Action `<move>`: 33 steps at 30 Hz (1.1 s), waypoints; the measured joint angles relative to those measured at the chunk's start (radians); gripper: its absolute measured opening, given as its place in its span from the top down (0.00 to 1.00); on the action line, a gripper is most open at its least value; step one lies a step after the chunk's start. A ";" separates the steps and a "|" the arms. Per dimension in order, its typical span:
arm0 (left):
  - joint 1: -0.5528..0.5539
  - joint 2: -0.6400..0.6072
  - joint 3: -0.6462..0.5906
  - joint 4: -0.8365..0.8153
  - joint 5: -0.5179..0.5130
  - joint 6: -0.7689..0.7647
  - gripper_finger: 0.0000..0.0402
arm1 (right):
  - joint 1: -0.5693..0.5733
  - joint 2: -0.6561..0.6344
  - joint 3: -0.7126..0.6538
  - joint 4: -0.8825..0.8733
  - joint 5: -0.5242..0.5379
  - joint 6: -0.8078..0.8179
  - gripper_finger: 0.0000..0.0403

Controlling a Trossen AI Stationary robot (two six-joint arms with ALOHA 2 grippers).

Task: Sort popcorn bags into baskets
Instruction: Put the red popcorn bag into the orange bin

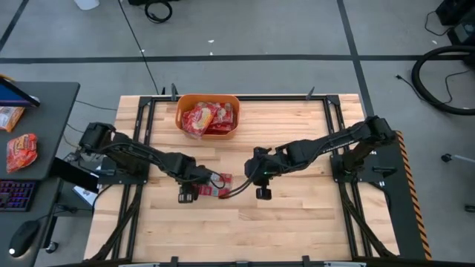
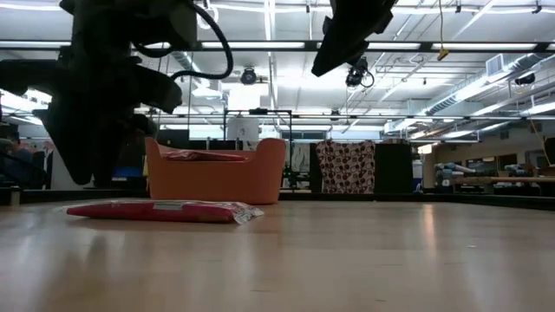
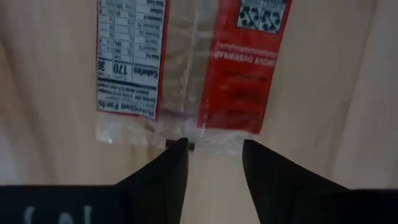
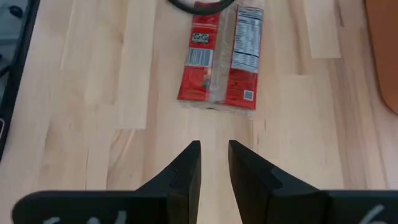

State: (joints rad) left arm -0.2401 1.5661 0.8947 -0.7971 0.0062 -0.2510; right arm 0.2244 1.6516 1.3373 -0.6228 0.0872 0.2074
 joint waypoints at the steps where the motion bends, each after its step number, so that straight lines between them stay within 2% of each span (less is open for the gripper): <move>1: 0.000 -0.012 -0.020 0.021 0.001 -0.001 0.62 | 0.002 0.000 0.000 0.002 0.000 -0.004 0.78; 6: 0.006 -0.086 -0.168 0.202 0.081 -0.100 0.66 | 0.007 0.000 0.000 0.012 0.025 -0.049 0.78; 8: 0.006 -0.111 -0.220 0.254 0.091 -0.164 0.67 | 0.007 0.009 -0.013 0.067 0.024 -0.085 0.78; 15: 0.007 -0.124 -0.264 0.350 0.084 -0.263 0.68 | 0.008 0.096 -0.089 0.303 0.020 -0.243 0.76; 19: 0.006 -0.106 -0.263 0.401 0.068 -0.290 0.68 | 0.007 0.193 -0.090 0.387 0.020 -0.343 0.67; 24: 0.004 -0.096 -0.263 0.490 0.038 -0.383 0.68 | 0.002 0.282 -0.090 0.466 0.017 -0.350 0.50; 29: -0.014 -0.082 -0.263 0.628 0.011 -0.449 0.68 | 0.017 0.312 -0.086 0.466 0.016 -0.350 0.33; 33: -0.017 -0.077 -0.257 0.705 0.032 -0.466 0.68 | 0.040 0.312 -0.086 0.470 0.019 -0.350 0.26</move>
State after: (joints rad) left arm -0.2570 1.4895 0.6381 -0.0920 0.0382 -0.7171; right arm 0.2643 1.9633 1.2514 -0.1530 0.1061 -0.1424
